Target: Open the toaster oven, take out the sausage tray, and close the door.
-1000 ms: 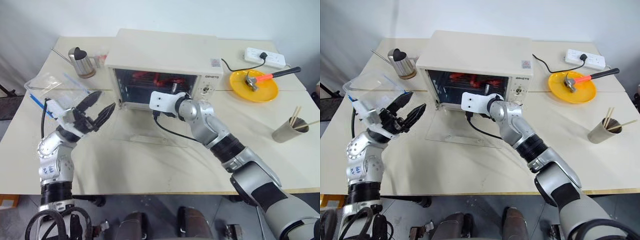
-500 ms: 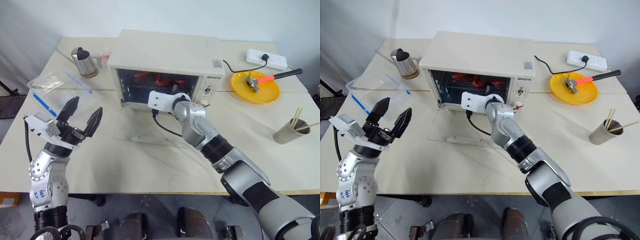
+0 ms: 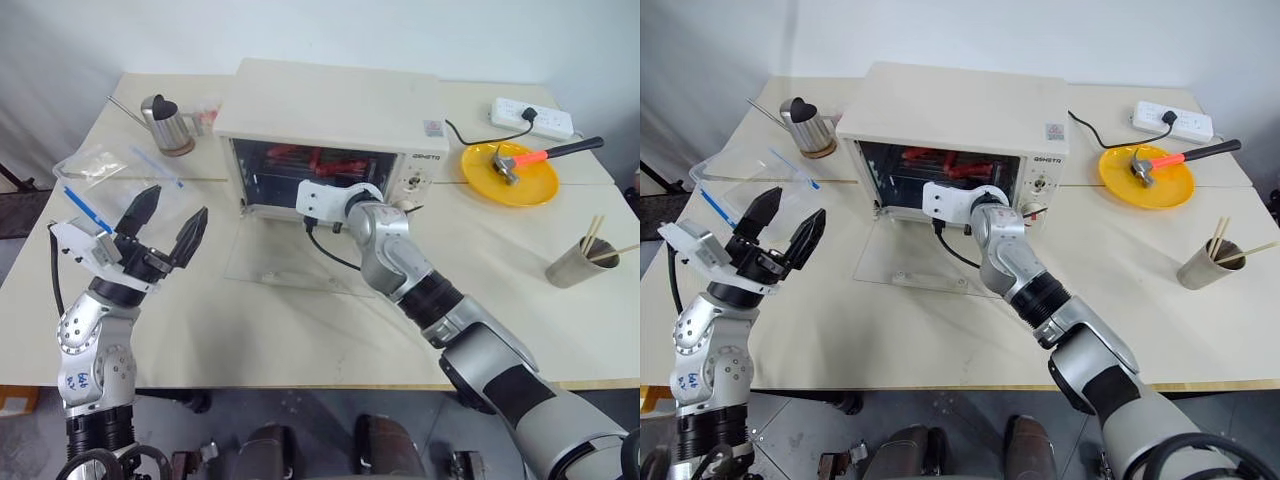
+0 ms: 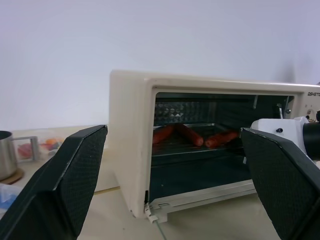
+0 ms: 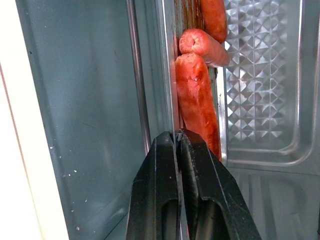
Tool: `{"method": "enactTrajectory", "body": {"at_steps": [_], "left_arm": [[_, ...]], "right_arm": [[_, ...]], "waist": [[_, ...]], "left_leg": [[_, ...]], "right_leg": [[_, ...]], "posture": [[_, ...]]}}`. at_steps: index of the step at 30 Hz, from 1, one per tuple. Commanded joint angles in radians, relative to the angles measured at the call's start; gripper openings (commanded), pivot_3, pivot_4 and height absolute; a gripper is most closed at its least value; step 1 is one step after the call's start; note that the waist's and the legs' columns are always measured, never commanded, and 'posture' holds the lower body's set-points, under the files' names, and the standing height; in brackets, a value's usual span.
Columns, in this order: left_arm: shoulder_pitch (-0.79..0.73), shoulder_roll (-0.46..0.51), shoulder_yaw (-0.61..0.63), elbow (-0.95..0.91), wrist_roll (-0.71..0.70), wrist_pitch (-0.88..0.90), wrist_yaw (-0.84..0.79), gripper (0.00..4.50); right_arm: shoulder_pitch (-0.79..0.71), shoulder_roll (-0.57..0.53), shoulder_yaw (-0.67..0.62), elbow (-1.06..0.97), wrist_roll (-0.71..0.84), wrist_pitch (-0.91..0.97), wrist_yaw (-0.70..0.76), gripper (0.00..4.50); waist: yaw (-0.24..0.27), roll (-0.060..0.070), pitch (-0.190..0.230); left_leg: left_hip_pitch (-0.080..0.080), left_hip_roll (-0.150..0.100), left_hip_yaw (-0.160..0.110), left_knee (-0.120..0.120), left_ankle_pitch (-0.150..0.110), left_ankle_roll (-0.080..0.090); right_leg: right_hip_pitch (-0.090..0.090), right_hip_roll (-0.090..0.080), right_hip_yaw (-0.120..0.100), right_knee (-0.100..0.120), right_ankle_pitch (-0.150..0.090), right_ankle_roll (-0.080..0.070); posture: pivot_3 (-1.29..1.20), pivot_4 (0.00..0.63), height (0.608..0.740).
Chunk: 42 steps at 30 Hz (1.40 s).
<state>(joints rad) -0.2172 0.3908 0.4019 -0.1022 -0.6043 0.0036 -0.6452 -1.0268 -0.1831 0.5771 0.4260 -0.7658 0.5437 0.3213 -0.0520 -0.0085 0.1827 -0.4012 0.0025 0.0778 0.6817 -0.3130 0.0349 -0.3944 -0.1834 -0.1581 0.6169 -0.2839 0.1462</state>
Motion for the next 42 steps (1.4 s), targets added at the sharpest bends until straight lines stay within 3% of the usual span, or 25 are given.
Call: {"method": "enactTrajectory", "body": {"at_steps": [1, 22, 42], "left_arm": [[-0.015, 0.009, 0.002, -0.009, -0.021, 0.005, -0.005, 4.50], [-0.145, 0.014, -0.093, 0.133, -0.003, 0.052, -0.088, 4.50], [-0.505, 0.081, -0.119, 0.669, 0.096, -0.074, -0.353, 4.50]], "right_arm": [[0.028, -0.019, -0.026, -0.084, -0.012, -0.015, -0.020, 0.02], [0.070, -0.068, -0.033, -0.224, -0.020, -0.112, 0.020, 0.02], [0.125, -0.128, -0.029, -0.267, -0.020, -0.230, 0.025, 0.02]], "waist": [[0.001, 0.000, 0.000], [-0.001, 0.000, 0.000], [-0.001, 0.000, 0.000]], "left_leg": [[0.000, 0.000, 0.000, 0.000, 0.000, 0.000], [-0.002, -0.001, 0.001, -0.003, 0.000, 0.000], [-0.002, -0.003, 0.002, -0.003, 0.001, -0.001]], "right_leg": [[0.000, 0.000, 0.000, 0.000, 0.000, 0.000], [0.000, 0.002, -0.001, -0.007, 0.000, 0.000], [-0.001, 0.003, -0.001, -0.008, 0.000, 0.000]], "posture": [[0.00, 0.150, 0.740], [0.00, 0.150, 0.740], [0.00, 0.150, 0.740]]}}
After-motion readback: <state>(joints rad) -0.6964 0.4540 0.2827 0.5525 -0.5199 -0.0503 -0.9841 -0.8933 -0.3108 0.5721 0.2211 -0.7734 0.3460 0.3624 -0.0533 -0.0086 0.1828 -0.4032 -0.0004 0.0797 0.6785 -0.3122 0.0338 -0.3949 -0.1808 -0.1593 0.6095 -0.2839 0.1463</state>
